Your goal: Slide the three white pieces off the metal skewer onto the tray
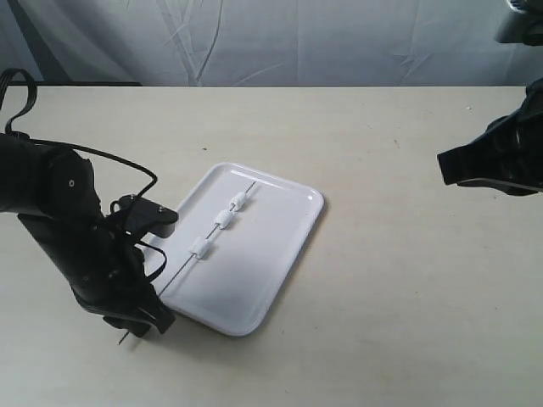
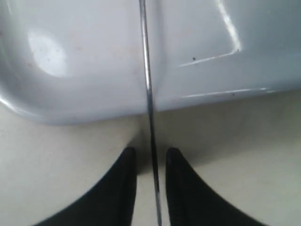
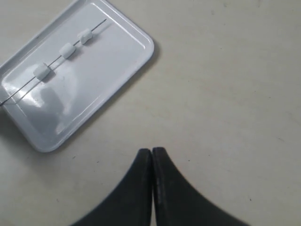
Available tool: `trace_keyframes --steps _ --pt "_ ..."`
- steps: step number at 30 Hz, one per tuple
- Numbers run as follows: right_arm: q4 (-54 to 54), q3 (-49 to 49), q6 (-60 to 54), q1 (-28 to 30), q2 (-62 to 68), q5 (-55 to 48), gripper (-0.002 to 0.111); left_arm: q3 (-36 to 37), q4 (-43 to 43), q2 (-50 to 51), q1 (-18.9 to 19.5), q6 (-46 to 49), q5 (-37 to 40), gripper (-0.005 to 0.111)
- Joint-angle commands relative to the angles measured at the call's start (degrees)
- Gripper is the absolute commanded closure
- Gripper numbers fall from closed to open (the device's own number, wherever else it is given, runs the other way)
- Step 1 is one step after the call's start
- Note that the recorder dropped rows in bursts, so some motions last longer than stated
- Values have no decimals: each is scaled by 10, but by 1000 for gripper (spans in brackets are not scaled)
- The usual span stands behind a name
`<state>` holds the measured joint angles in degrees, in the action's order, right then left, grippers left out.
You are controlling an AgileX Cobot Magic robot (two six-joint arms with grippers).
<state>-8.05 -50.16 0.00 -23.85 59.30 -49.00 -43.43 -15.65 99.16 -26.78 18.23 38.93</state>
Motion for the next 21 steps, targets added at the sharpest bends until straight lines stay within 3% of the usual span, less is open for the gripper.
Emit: trace_keyframes --steps 1,2,7,12,18,20,21 --pt "0 -5 -4 -2 -1 -1 108 -4 -2 1 -4 -3 -10 99" --pt "0 -5 -4 -2 -1 -1 108 -4 -15 1 -4 -3 -13 107" --pt "-17 -3 0 -2 2 23 108 -5 -28 -1 -4 -3 -30 107" --pt "-179 24 0 -2 38 134 107 -1 -23 -51 -4 -23 34 107" --pt "-297 51 -4 -2 138 207 82 36 -59 -165 -12 -45 51 107" --pt "-396 51 -79 -2 174 218 75 55 -75 -195 -27 -45 52 107" --pt "-493 51 -172 -2 200 216 74 68 -86 -209 -35 -45 52 107"
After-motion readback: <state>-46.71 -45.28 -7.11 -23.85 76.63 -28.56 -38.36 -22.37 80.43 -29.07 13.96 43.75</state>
